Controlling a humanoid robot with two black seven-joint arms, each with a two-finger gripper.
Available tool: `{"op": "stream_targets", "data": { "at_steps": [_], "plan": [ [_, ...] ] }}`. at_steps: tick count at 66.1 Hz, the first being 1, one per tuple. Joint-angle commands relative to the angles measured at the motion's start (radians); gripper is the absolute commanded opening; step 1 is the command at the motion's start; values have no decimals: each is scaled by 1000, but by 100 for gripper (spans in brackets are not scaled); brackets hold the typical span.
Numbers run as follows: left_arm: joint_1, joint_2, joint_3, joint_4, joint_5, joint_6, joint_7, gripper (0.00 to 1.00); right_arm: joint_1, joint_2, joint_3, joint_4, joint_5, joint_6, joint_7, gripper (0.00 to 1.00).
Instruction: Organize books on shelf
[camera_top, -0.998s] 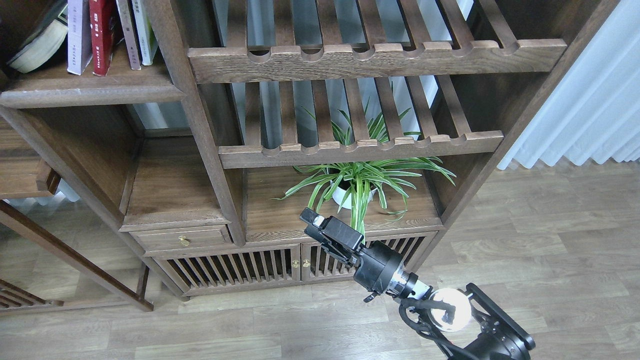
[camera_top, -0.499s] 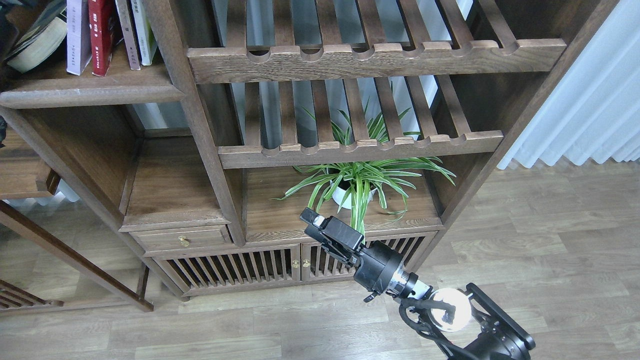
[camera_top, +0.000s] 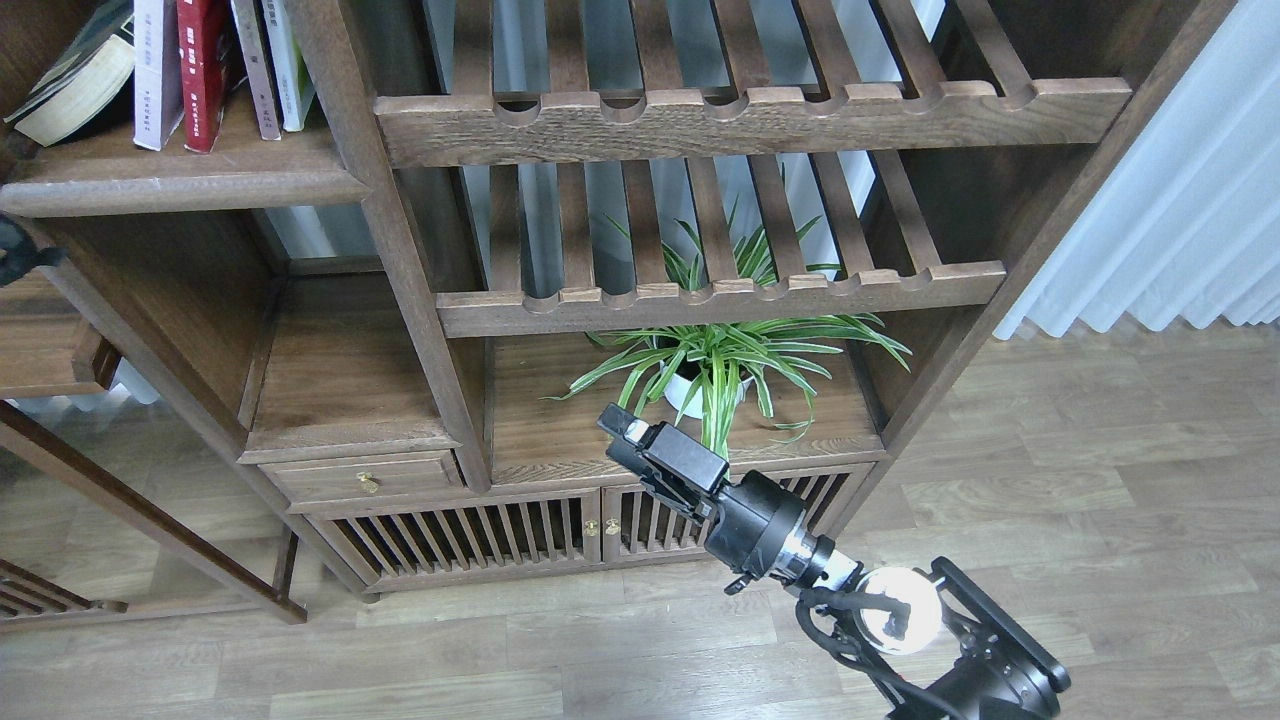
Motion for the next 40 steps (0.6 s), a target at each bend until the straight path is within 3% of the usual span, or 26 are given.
{"op": "stream_targets", "data": {
  "at_steps": [1,17,40],
  "plan": [
    [-1,-65,7,-1,-1,0,0,96,6,0,0,2,-1,0,0,94],
    [-14,-335,18,-1,11,0,0,99,7,0,0,4,0,1,1,95],
    [-1,-533,171,-1,85,0,0,99,9,0,6,5,-1,0,1,97]
  ]
}}
